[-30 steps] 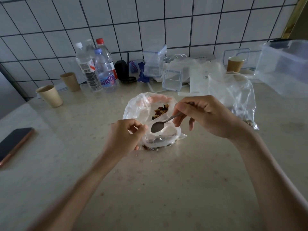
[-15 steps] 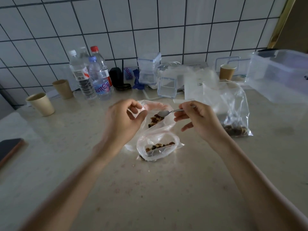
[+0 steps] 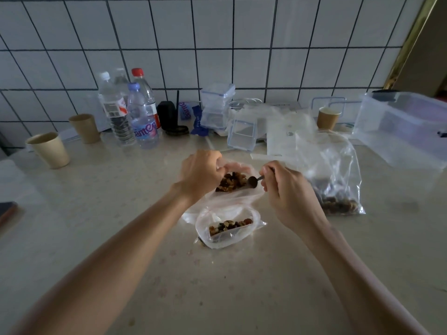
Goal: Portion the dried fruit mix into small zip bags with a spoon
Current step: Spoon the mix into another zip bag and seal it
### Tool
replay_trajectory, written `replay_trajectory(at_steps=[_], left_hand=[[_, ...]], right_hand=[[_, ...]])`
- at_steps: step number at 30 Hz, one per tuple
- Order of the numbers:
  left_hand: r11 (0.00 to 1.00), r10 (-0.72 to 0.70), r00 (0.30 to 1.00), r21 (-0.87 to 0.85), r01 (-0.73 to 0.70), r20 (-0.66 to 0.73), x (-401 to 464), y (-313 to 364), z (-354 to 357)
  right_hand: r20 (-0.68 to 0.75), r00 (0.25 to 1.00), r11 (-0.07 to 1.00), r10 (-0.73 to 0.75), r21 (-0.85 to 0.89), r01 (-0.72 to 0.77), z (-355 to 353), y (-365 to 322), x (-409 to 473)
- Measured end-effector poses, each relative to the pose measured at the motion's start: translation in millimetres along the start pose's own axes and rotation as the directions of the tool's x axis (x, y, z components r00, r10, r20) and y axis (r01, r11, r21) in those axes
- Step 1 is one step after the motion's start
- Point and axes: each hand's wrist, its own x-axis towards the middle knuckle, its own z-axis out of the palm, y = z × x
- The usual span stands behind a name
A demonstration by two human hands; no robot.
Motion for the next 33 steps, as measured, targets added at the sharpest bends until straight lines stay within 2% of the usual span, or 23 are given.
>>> replay_trajectory(at_steps=[4, 7, 10, 14, 19, 22, 26, 33], left_hand=[[1.000, -0.021, 0.998, -0.017, 0.020, -0.065, -6.9, -5.3, -1.1], [0.996, -0.081, 0.995, -0.046, 0.078, -0.062, -11.4, -8.8, 3.3], [0.983, -0.149, 0.989, -0.107, 0.146, -0.020, -14.2, -14.1, 8.0], [0.971, -0.142, 0.989, -0.188, 0.145, 0.028, -21.0, -17.1, 11.1], [0.940, -0.210, 0.977, -0.265, 0.212, 0.036, -22.1, -16.7, 21.6], [0.933, -0.267, 0.964, -0.248, 0.262, 0.012, -23.4, -12.7, 26.6], [0.925, -0.295, 0.955, -0.255, 0.283, -0.010, -23.1, -10.9, 28.3], [0.899, -0.311, 0.950, -0.328, 0.289, -0.016, -21.9, -11.7, 19.9]], right_hand=[[-0.049, 0.998, 0.992, -0.030, -0.122, 0.024, -1.1, -2.8, 1.2], [-0.070, 0.997, 0.985, -0.017, -0.170, 0.005, 2.5, -3.3, 3.2], [-0.091, 0.995, 0.997, 0.029, -0.073, -0.036, 4.0, -1.4, 1.8], [-0.124, 0.991, 0.998, 0.051, 0.050, -0.046, -0.1, 2.1, -0.6], [-0.123, 0.992, 0.994, -0.039, 0.099, 0.051, 1.7, -2.5, -0.8], [-0.084, 0.994, 0.989, -0.072, 0.123, 0.082, 5.5, -3.9, -1.6], [-0.019, 0.996, 0.995, -0.092, 0.048, 0.093, 8.7, -4.5, -1.3], [-0.120, 0.986, 0.990, -0.112, -0.103, 0.100, 6.6, -10.6, 1.6]])
